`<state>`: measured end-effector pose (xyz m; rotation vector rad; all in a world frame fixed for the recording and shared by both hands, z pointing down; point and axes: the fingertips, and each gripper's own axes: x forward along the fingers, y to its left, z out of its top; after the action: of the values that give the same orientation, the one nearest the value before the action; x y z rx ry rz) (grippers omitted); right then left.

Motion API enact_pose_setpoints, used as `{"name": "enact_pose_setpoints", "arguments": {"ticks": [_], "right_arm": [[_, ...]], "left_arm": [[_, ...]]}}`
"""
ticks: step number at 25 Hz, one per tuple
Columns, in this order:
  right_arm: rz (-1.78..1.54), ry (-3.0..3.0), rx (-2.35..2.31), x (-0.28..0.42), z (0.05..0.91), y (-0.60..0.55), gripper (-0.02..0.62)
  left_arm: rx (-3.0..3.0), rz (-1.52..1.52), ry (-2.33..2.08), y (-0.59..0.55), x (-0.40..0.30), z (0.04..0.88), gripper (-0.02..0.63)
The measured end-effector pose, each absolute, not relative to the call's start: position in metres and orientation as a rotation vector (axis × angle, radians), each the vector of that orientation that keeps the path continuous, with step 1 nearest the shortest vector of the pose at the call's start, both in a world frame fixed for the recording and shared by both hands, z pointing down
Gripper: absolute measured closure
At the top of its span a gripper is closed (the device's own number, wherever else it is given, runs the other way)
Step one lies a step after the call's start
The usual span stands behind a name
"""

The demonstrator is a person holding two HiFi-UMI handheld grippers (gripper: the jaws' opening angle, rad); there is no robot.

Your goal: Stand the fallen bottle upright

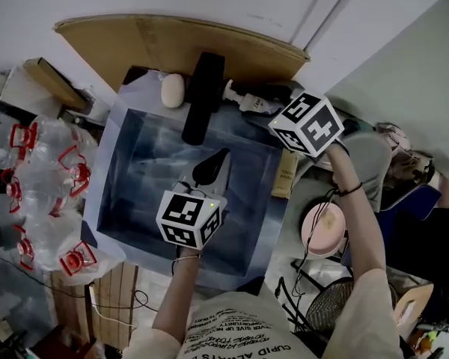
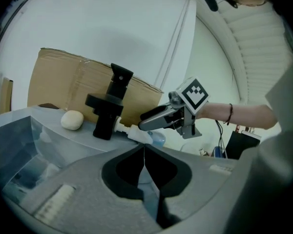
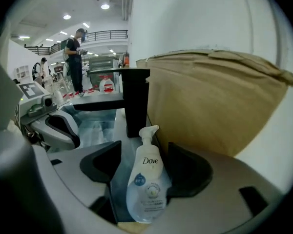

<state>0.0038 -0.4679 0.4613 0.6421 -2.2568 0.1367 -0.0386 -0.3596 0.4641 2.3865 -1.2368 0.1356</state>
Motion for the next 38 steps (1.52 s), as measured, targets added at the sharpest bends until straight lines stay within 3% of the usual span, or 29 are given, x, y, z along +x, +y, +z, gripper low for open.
{"name": "enact_pose_setpoints", "arguments": {"ticks": [20, 26, 38], "right_arm": [[0.109, -1.935, 0.471, -0.003, 0.513, -0.474, 0.296], [0.055, -1.875, 0.476, -0.003, 0.521, -0.478, 0.335], [-0.032, -1.863, 0.532, 0.002, 0.512, -0.476, 0.35]], "left_arm": [[2.389, 0.166, -1.131, -0.351, -0.013, 0.481, 0.581], [2.389, 0.17, -1.123, -0.346, -0.011, 0.483, 0.581], [2.383, 0.173, -1.135, -0.338, -0.014, 0.483, 0.581]]}}
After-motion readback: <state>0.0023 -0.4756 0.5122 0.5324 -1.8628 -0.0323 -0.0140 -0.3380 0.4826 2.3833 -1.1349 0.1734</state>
